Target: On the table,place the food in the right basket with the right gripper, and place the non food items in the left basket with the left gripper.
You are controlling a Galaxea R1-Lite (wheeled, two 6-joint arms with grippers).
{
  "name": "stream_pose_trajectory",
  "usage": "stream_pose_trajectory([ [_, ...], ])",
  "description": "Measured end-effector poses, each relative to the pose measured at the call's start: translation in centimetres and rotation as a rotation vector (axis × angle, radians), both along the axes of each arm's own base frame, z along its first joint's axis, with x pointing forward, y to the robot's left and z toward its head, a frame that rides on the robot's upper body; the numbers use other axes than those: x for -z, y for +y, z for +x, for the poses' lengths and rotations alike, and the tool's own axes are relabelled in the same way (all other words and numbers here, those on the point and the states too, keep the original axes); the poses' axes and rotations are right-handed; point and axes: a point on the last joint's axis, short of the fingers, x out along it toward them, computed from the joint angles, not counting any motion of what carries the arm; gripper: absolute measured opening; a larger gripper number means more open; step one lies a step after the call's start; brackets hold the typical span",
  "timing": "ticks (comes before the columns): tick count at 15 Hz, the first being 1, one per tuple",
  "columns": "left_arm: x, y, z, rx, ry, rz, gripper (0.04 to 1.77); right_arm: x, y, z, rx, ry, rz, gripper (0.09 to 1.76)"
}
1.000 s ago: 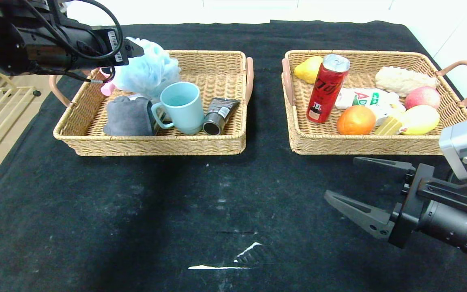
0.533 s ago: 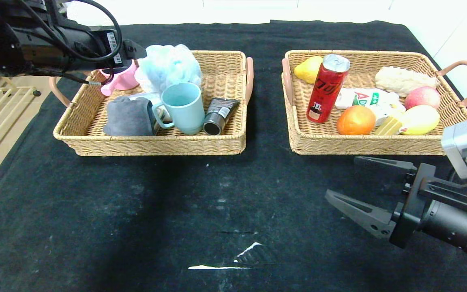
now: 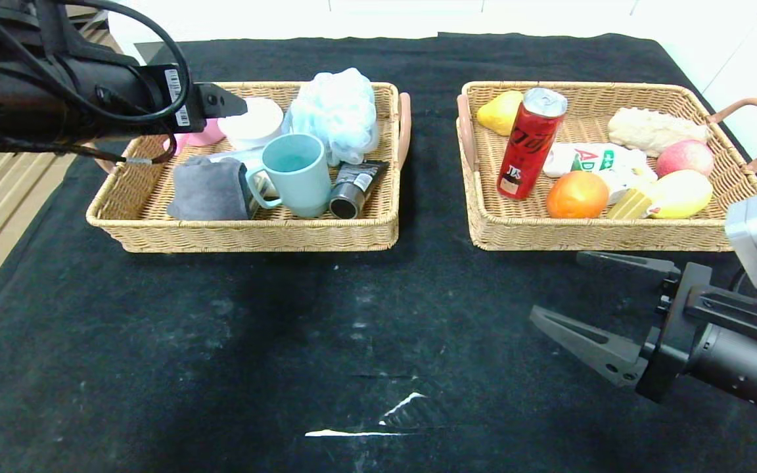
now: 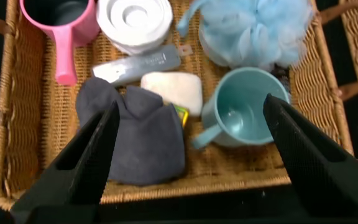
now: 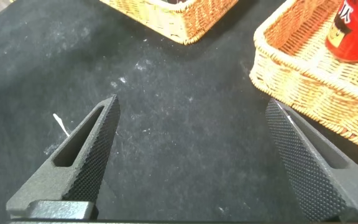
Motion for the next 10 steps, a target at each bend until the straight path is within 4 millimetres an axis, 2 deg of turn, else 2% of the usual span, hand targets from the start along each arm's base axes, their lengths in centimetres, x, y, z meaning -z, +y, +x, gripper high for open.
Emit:
stream_pose_trajectory([
  [7, 2.7, -1.2, -8.2, 0.151, 0.058, 0.026, 1.7, -0.1, 0.0, -0.2, -0.003, -0.005, 0.003, 1.71],
  [10, 4.2, -0.6, -11.2, 0.18, 0.074, 0.039, 1.7, -0.2, -0.1, -0.4, -0.006, -0.007, 0.003, 1.71],
])
